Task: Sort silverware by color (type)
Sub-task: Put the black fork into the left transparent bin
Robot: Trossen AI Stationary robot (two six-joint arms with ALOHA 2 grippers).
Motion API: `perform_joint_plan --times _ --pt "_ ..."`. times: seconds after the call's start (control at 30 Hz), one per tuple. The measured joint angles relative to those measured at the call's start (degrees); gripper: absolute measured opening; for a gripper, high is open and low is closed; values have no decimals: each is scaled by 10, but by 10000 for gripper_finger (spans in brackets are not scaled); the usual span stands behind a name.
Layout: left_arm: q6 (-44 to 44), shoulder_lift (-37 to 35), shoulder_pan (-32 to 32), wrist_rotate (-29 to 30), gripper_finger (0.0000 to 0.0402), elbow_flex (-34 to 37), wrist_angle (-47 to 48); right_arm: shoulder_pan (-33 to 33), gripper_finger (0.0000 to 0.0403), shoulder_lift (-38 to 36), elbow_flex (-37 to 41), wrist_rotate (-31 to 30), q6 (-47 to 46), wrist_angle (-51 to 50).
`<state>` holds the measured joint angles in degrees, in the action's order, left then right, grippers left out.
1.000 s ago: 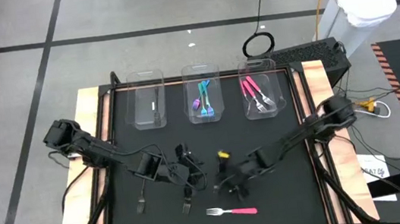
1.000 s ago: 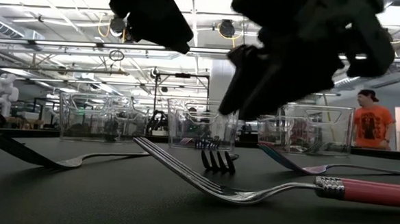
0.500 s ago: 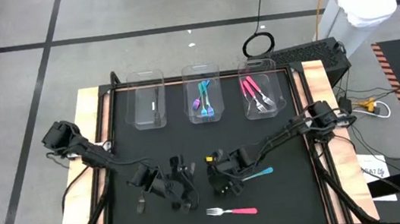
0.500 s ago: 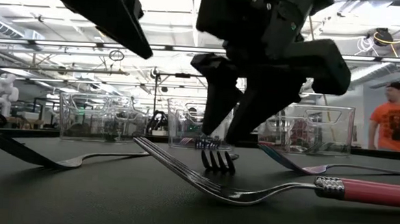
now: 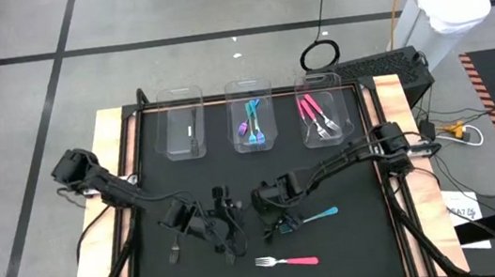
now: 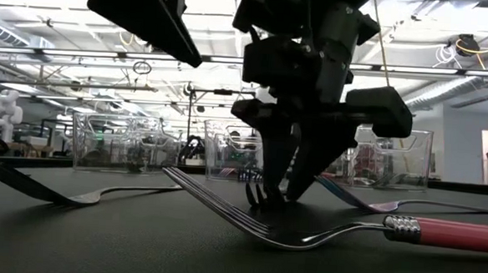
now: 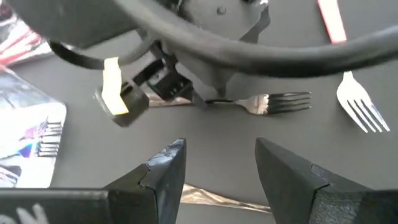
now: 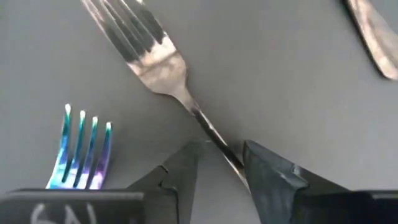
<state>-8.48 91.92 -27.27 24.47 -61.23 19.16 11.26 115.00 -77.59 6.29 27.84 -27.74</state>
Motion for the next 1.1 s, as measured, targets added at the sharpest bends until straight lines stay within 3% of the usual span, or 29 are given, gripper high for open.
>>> perform_joint_plan --times 0.2,0.43,1.1 --pt "35 -13 12 0 195 0 -13 -1 103 37 -1 11 33 -4" --pt "63 -18 23 -3 195 0 -17 -3 14 56 -1 14 30 -21" --pt "63 -18 48 -4 195 0 -28 -2 3 -13 4 2 -44 -20"
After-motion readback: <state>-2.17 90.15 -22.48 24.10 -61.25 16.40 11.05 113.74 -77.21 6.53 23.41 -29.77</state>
